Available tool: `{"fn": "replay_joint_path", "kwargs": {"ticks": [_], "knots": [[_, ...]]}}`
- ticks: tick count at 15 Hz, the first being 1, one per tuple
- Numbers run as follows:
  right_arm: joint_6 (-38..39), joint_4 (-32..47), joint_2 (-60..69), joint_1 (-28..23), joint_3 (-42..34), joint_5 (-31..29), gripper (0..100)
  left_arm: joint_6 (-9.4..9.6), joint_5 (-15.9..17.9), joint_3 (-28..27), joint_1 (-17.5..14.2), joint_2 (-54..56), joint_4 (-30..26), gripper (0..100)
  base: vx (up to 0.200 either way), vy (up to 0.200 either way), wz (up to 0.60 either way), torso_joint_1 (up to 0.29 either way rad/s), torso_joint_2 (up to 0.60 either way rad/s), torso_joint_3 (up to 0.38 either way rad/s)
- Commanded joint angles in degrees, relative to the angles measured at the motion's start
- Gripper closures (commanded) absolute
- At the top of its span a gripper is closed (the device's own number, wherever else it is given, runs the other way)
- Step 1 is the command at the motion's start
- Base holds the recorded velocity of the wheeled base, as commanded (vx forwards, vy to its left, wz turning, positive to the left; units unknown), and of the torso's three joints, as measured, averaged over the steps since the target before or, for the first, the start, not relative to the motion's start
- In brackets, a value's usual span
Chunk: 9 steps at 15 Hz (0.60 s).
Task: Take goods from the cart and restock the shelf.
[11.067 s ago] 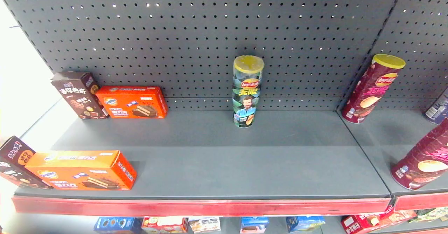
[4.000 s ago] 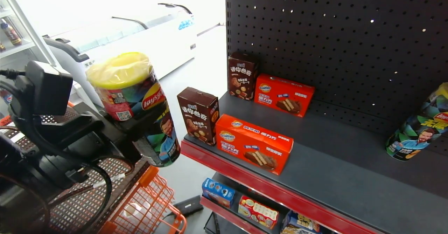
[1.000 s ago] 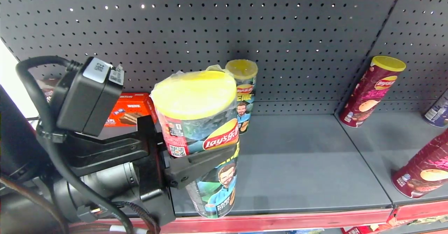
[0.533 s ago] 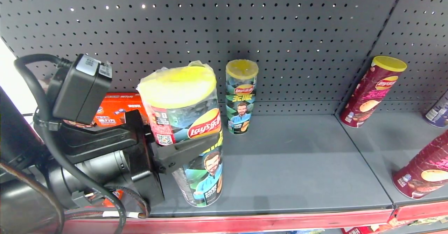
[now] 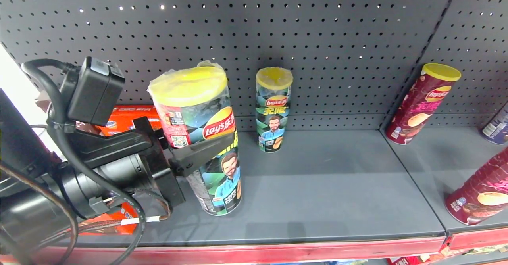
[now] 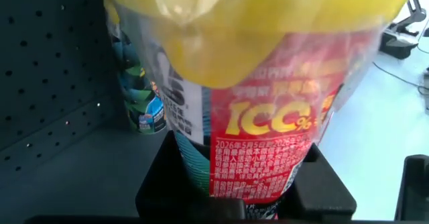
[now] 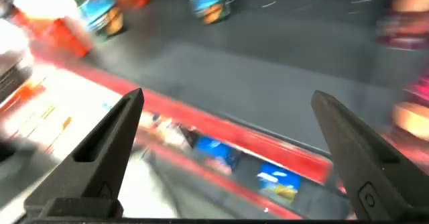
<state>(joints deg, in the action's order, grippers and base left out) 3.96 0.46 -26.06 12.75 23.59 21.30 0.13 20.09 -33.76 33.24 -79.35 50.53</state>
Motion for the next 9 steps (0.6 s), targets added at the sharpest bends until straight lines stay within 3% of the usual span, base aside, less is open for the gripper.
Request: {"fn": "replay_joint_path", "kwargs": {"ticks": [1, 4, 8, 9], "knots": [[-4.84, -2.84, -14.54, 4.65, 1.72, 1.03, 0, -0.05, -0.23, -0.17, -0.20, -1.60, 0.18, 100, 0.000, 0.000, 0.00, 0.000, 0.00, 0.000], [-7.65, -11.10, -25.70, 7.55, 2.16, 1.03, 0, 0.04, -0.14, -0.87, -0.64, -3.44, 0.36, 100, 0.000, 0.000, 0.00, 0.000, 0.00, 0.000], [-7.65, -19.45, -39.33, 12.74, 6.73, -5.30, 0, 0.13, -0.23, -0.87, -0.64, -4.06, 0.36, 100, 0.000, 0.000, 0.00, 0.000, 0.00, 0.000], [-7.57, -26.04, -45.39, 13.09, 8.14, -4.77, 0, 0.04, -0.23, -1.14, -0.72, -4.15, 0.36, 100, 0.000, 0.000, 0.00, 0.000, 0.00, 0.000]]}}
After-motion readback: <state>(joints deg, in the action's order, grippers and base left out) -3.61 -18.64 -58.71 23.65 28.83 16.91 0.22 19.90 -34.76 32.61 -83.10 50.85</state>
